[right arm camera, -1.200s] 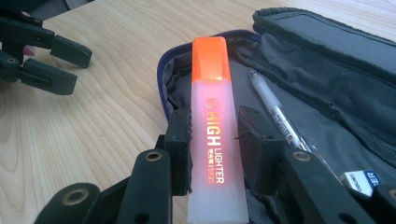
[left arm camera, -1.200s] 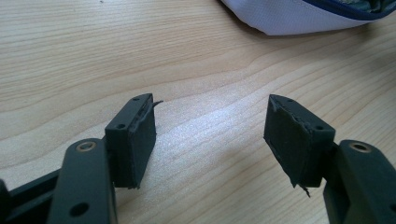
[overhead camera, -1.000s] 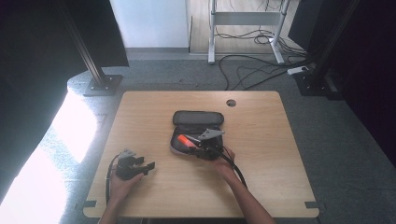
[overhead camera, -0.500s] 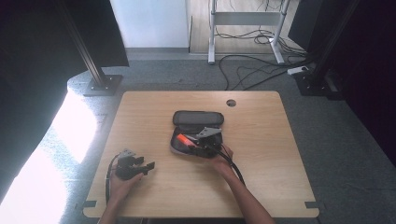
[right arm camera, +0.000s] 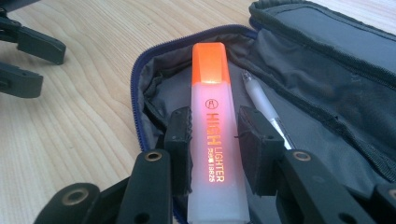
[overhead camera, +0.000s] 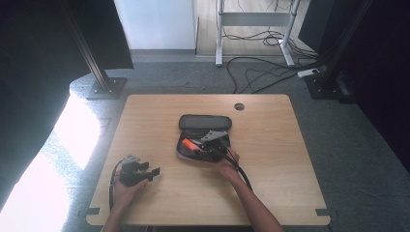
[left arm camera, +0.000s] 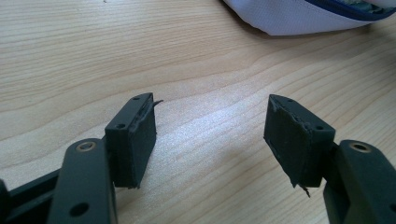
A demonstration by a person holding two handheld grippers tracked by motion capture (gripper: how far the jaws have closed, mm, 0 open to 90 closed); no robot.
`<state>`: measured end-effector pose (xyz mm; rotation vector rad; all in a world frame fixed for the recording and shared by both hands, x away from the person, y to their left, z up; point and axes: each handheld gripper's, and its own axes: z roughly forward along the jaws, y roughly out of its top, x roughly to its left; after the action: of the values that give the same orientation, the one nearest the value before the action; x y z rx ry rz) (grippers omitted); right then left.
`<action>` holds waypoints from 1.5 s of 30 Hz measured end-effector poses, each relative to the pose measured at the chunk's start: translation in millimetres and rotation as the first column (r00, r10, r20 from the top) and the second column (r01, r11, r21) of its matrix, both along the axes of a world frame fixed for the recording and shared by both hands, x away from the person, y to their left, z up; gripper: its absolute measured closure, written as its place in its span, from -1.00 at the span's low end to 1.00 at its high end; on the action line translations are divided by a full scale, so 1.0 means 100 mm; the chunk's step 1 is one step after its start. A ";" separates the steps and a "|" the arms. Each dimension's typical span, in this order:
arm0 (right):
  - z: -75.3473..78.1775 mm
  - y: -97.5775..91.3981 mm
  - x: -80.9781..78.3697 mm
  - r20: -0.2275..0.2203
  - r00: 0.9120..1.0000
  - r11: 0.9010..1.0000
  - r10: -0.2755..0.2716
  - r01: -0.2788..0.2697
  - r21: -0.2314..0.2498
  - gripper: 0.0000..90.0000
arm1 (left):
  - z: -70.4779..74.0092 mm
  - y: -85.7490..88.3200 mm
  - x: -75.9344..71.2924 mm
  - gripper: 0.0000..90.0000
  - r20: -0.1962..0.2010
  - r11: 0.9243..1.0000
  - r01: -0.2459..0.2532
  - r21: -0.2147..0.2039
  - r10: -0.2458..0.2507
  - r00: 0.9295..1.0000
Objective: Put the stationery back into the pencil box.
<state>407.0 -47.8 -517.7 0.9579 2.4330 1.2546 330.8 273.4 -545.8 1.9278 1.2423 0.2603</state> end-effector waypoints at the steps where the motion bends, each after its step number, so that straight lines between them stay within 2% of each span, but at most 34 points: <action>1: -0.01 0.00 0.01 -0.002 1.000 1.000 0.000 0.000 -0.004 0.45 | 0.00 0.00 0.00 -0.23 0.000 1.000 0.000 0.000 0.000 1.000; 12: -0.08 0.03 0.08 -0.018 1.000 0.999 0.001 -0.002 -0.050 0.43 | 0.00 0.00 0.00 -0.23 -0.001 1.000 0.001 -0.001 -0.001 1.000; 19: -0.08 0.01 0.09 0.005 0.999 0.998 -0.036 0.036 -0.058 0.22 | 0.00 0.00 0.00 -0.23 -0.001 1.000 0.001 0.000 -0.001 1.000; 28: -0.05 -0.04 0.07 0.004 0.998 0.998 -0.058 0.058 -0.031 0.20 | 0.00 0.00 0.00 -0.23 -0.001 1.000 0.001 0.000 -0.001 1.000; 35: -0.01 -0.09 0.03 -0.012 0.997 0.997 -0.076 0.077 0.028 0.15 | 0.00 0.00 0.00 -0.23 -0.003 1.000 -0.002 -0.007 0.002 1.000; 38: 0.01 -0.10 0.01 -0.029 0.996 0.996 -0.080 0.081 0.043 0.12 | 0.00 0.00 0.00 -0.23 -0.004 1.000 -0.004 -0.012 0.004 1.000; 45: 0.07 -0.14 -0.04 -0.033 0.996 0.994 -0.078 0.080 0.076 0.06 | 0.00 -0.02 0.00 -0.23 0.000 1.000 -0.003 -0.006 0.003 1.000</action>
<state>402.8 -61.3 -510.9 1.0909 2.3590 1.3251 331.1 271.7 -545.3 1.9212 1.2455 0.2581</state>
